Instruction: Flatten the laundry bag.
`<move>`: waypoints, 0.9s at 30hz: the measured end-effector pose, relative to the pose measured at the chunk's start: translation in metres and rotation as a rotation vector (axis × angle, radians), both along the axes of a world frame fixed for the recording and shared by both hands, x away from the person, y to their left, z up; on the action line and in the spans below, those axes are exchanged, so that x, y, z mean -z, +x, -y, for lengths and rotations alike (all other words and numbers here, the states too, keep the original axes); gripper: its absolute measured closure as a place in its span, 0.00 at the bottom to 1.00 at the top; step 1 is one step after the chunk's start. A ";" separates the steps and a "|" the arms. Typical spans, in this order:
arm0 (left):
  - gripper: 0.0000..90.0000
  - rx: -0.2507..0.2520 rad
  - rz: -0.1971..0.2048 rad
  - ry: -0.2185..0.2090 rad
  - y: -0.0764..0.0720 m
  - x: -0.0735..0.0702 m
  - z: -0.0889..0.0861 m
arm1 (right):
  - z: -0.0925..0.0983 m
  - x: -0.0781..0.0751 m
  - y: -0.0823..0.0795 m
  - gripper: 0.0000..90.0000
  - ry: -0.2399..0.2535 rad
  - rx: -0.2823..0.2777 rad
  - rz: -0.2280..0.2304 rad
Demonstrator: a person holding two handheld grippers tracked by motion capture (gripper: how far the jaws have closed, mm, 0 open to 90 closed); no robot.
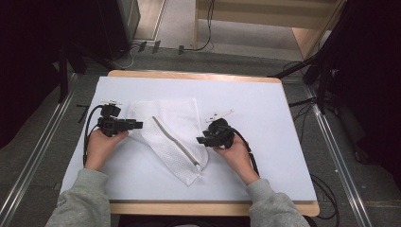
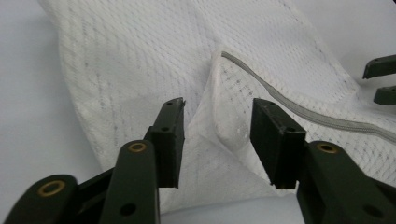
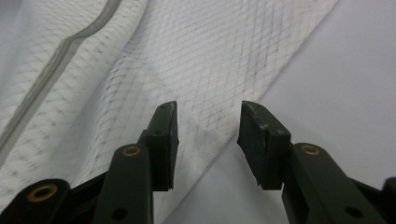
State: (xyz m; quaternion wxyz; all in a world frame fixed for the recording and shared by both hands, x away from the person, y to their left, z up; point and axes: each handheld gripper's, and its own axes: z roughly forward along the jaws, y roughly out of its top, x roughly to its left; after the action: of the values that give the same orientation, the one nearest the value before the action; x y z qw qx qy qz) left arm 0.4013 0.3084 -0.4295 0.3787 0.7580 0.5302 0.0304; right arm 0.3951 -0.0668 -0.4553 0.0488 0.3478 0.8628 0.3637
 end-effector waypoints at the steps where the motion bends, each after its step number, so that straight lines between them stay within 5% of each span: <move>1: 0.66 0.007 -0.003 0.004 0.000 0.001 0.002 | -0.002 0.003 0.003 0.65 -0.011 0.006 0.000; 12: 0.97 0.053 -0.019 -0.011 -0.004 0.001 0.009 | -0.004 0.007 0.015 0.64 -0.013 0.030 -0.007; 27: 0.98 0.039 0.013 -0.041 -0.038 -0.015 -0.009 | -0.009 0.007 0.031 0.62 -0.008 0.050 -0.002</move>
State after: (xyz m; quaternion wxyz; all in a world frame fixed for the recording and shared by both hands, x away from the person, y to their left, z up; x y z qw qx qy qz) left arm 0.3636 0.3176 -0.4144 0.3980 0.7602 0.5133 0.0170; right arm 0.4260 -0.0581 -0.4624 0.0583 0.3694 0.8553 0.3587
